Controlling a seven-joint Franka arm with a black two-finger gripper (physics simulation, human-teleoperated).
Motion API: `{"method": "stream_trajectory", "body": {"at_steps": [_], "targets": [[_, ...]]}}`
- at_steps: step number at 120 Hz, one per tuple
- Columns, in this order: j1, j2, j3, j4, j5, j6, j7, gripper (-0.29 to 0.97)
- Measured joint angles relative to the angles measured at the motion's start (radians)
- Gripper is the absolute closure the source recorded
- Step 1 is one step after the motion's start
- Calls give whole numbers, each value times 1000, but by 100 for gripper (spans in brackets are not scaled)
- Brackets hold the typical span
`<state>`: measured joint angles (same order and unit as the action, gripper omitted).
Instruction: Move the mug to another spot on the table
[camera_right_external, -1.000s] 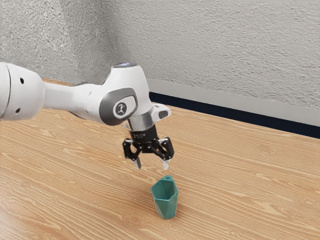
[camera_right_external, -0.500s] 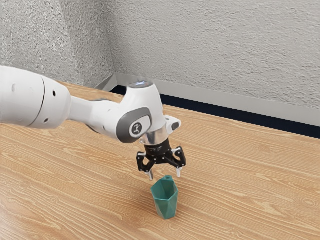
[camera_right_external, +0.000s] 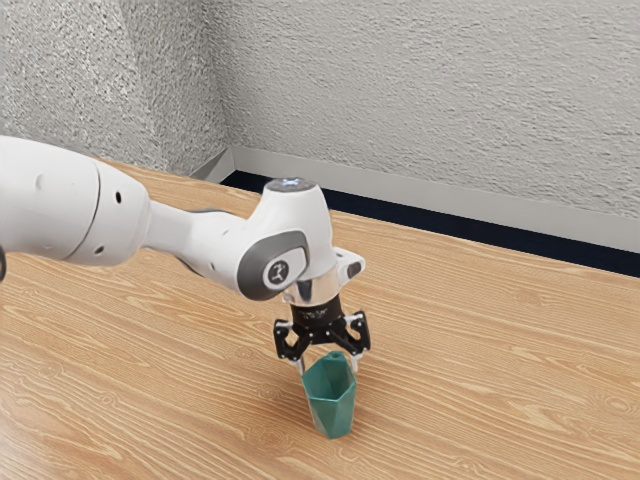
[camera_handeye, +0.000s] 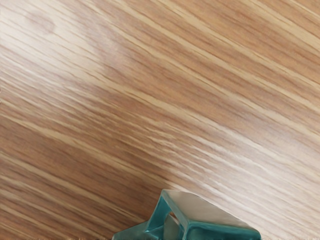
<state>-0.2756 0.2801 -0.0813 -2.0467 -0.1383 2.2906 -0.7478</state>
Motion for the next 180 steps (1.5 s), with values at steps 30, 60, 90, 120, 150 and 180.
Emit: {"method": "stream_trajectory", "body": {"at_steps": [30,60,90,120,150,180], "targets": [[-6,14,0,8,24,-7,-1,20],[-14,29,0,29,36,-9,-2,31],[-14,57,0,78,57,-53,-5,46],[-14,73,0,103,69,-118,-14,51],[-13,111,0,184,71,-253,-18,58],[-4,166,0,286,69,-418,-21,63]]}}
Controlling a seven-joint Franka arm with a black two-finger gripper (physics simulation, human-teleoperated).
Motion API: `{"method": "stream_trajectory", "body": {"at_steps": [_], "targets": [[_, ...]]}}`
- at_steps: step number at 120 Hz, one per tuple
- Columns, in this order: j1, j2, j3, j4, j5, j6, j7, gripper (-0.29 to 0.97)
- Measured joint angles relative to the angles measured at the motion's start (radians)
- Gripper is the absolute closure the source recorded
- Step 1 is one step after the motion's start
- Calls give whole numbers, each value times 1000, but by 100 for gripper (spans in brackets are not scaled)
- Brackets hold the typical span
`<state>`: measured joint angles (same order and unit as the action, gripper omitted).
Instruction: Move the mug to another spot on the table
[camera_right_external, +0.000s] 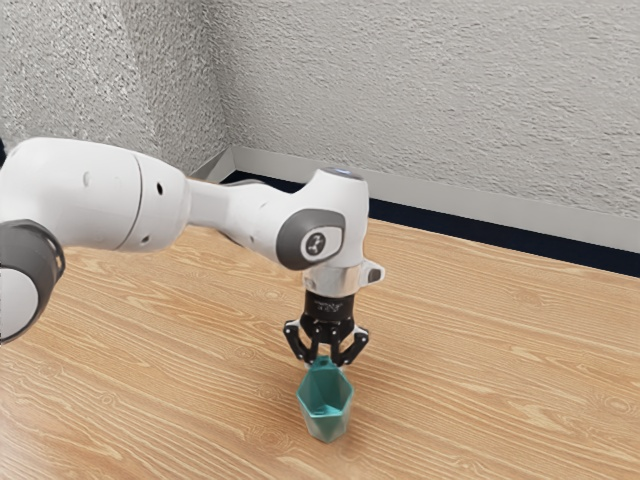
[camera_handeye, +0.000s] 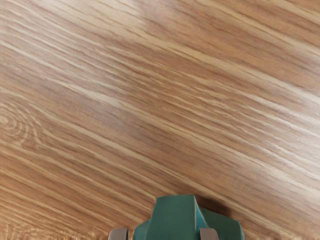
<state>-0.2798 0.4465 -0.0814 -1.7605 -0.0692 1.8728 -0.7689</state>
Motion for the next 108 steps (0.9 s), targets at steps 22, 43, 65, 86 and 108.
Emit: {"method": "stream_trajectory", "body": {"at_steps": [22,43,65,86,108], "targets": [[11,19,-7,48,-2,-92,-9,64],[56,105,-27,206,-2,-208,-15,67],[118,210,-64,383,49,-349,-17,69],[158,286,-97,494,137,-427,-6,69],[185,319,-108,550,221,-460,19,69]]}}
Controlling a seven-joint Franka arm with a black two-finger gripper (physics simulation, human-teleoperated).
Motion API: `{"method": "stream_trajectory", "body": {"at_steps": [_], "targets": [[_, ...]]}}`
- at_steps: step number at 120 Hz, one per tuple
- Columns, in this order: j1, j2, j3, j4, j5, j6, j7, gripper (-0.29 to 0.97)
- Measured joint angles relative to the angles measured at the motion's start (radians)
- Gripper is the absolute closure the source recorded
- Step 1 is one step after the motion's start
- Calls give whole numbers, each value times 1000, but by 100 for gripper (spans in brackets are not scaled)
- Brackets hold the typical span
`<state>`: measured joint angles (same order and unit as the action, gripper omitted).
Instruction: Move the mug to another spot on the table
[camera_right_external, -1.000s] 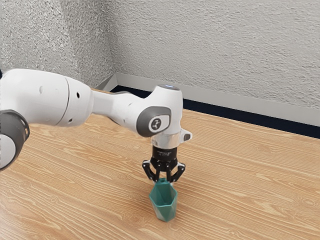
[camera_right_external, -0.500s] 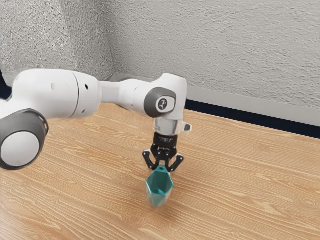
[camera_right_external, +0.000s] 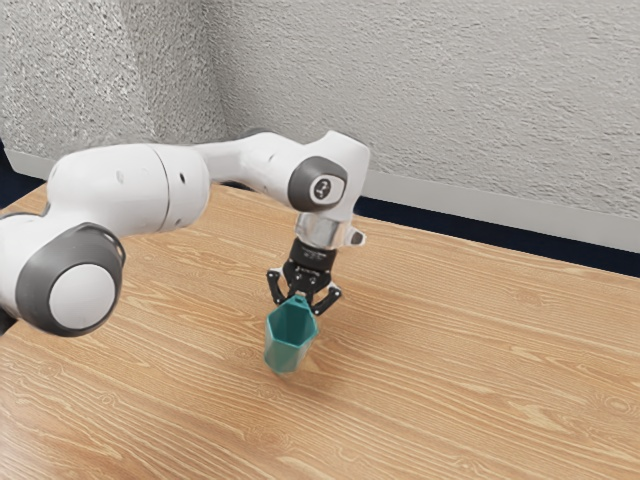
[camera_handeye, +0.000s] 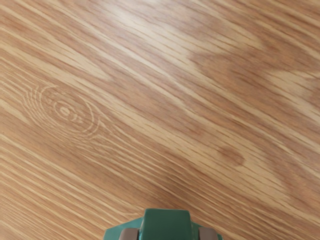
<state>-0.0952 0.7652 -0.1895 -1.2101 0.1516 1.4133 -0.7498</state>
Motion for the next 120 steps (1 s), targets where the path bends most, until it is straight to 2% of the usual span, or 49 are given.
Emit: {"method": "stream_trajectory", "body": {"at_steps": [12,38,62,120], "targets": [[16,6,-8,20,42,-5,22,69],[135,15,-125,34,129,-14,69,68],[196,28,-190,46,204,-17,113,68],[269,103,-334,63,284,-78,222,70]]}}
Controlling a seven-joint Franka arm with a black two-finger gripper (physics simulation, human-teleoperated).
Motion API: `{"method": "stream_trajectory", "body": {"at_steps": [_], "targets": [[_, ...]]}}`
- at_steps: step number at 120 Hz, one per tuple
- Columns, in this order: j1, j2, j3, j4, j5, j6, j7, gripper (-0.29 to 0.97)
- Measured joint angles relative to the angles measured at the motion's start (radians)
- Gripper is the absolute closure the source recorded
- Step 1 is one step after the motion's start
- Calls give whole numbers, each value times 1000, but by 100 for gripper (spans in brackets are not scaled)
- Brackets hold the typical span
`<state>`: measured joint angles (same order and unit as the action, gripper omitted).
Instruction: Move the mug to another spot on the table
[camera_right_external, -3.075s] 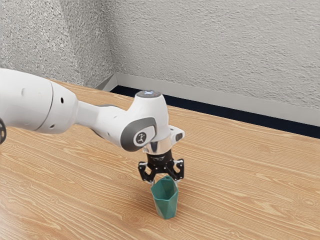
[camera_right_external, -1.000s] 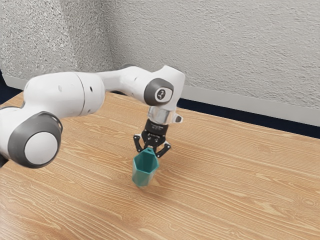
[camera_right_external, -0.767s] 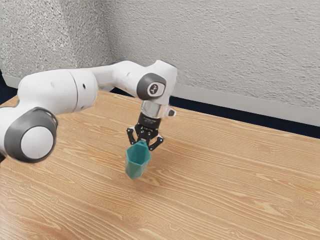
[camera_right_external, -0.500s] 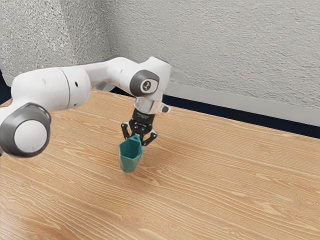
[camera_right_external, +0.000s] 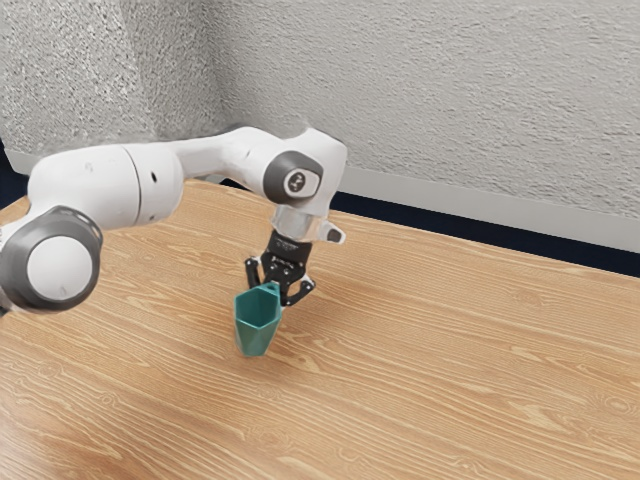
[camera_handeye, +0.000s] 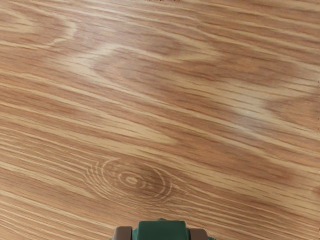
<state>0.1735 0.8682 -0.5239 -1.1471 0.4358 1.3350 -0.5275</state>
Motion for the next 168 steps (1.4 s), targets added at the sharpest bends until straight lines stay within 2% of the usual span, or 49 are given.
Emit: {"method": "stream_trajectory", "body": {"at_steps": [26,84,140,156,168], "targets": [[8,30,-60,15,54,-1,45,72],[18,107,-126,90,136,11,107,71],[46,132,-120,122,189,52,128,70],[45,134,-121,116,189,54,132,65],[44,139,-120,115,185,56,135,51]]}}
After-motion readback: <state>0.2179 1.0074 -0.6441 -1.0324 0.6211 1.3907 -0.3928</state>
